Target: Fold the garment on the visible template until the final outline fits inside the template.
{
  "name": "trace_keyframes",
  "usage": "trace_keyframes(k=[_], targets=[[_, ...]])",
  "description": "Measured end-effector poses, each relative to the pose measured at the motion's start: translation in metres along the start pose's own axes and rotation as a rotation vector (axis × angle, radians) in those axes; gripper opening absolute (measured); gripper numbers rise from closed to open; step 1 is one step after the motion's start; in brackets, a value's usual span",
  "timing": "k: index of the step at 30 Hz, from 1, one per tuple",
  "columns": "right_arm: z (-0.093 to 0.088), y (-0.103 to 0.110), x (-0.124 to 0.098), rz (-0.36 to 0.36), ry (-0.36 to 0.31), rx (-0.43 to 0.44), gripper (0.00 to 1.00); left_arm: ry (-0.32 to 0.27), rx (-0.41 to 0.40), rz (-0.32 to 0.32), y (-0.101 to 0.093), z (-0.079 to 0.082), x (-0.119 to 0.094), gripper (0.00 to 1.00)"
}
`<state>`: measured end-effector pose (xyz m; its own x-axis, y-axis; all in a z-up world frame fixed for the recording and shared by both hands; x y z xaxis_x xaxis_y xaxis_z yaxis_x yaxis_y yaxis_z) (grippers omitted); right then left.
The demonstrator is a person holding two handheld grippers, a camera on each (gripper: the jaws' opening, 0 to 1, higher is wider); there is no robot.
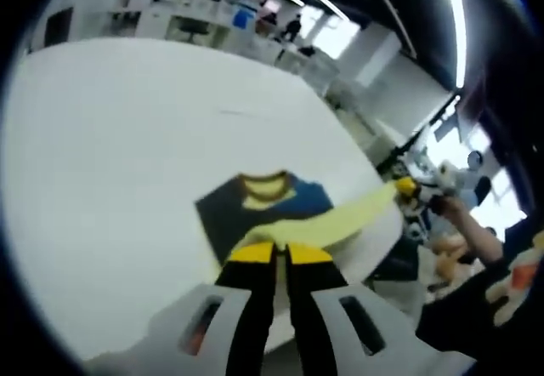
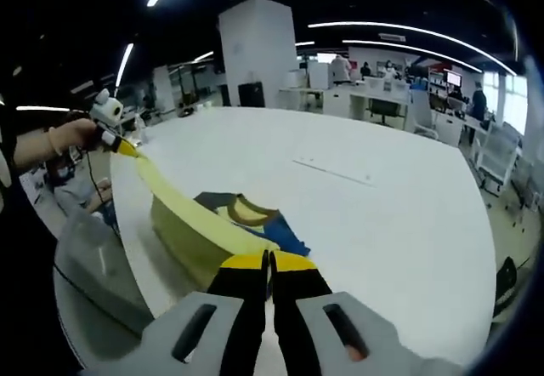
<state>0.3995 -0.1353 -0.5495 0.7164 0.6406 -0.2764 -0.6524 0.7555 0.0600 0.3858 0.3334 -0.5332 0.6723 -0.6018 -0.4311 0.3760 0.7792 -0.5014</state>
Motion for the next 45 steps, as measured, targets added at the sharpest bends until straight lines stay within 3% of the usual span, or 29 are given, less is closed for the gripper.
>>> trace_keyframes(k=[7, 25, 45], targets=[[-0.001, -0.011, 0.015, -0.005, 0.014, 0.014, 0.01, 0.004, -0.007, 0.003, 0.010, 0.010, 0.014, 0.00], [-0.019, -0.046, 0.069, 0.017, 0.077, 0.047, 0.01, 0.070, -0.041, 0.038, 0.047, 0.014, 0.056, 0.00], [-0.051, -0.070, 0.106, 0.037, 0.160, 0.086, 0.01, 0.146, -0.060, 0.070, 0.087, 0.008, 0.104, 0.00]])
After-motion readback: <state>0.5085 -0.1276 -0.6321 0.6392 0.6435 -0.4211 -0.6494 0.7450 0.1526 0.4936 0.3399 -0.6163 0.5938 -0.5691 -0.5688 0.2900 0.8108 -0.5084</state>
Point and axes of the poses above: the point that each gripper's makers call its tool centre point, and the gripper's own axes: x roughly forward along the fingers, y roughly to its left, z roughly out of its top, the point moved 10 cm from there along -x, roughly backward along the fingers, and after that the axes turned 14 degrees about -y, right-handed, at the moved point
